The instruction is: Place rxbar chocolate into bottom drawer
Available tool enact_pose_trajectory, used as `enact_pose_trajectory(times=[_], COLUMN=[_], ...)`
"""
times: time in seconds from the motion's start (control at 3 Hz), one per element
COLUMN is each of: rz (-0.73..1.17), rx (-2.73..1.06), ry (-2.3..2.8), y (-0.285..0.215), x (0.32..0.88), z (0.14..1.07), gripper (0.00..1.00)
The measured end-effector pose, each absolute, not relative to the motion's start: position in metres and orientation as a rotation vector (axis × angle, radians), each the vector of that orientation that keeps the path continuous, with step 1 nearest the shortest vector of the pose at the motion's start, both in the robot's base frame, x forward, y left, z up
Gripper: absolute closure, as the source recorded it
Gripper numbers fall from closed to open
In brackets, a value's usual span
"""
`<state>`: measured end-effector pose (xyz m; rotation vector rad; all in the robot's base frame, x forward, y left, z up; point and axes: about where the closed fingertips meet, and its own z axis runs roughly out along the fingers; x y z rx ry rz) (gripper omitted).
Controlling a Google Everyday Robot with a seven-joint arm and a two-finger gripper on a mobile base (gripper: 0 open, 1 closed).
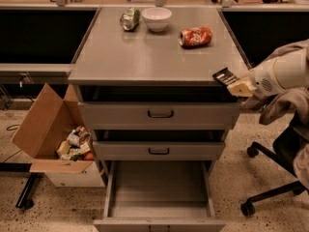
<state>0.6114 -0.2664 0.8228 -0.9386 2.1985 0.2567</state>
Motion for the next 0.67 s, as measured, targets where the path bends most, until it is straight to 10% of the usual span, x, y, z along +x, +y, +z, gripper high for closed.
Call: enact_pose_trajectory(times=[0.67], rz=[0.293], rx=[-1.199], ry=[2.095], y=[-0.236], x=[0.533], z=[0.801], gripper=[1.00])
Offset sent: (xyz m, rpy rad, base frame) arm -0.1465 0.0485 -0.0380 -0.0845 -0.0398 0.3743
